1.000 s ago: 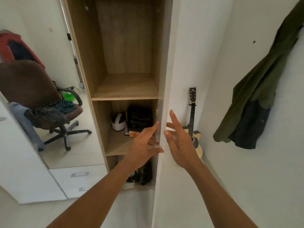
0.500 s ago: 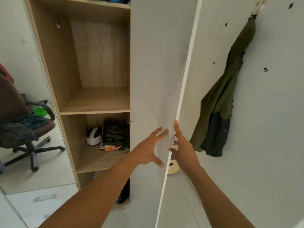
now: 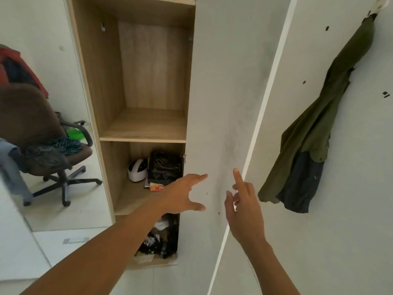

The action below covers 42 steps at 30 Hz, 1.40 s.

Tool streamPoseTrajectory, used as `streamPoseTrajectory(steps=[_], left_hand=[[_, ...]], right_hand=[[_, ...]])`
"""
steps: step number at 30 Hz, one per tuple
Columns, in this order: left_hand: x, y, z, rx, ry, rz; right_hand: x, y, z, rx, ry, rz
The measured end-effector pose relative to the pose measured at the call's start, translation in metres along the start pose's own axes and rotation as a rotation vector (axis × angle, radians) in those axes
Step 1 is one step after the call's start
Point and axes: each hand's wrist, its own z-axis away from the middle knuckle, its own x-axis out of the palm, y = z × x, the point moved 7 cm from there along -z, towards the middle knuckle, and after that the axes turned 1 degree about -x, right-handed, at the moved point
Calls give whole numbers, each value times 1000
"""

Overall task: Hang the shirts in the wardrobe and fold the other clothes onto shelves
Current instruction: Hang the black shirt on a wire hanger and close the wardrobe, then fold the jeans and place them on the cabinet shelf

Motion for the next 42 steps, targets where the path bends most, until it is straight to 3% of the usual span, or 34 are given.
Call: streamPoseTrajectory(steps=[9,18,24,31,42], left_hand=[[-91,-172,148,-445,161,-218],[-190,-378,404,-1021,335,-147],[-239,-438,563,-1281,457,-130],[-257,-456,722,-1542,584,-86],[-269,-521,872,-1911,830,131]], right_hand=[[209,-124,29,-173,-610,-33],[434,-357,120,-361,-1067,-169],[523,-504,194,-568,-1224,-277],[583,-661,293,-795,-1408,-406],[681,-835,410,-1171,-1608,-489]])
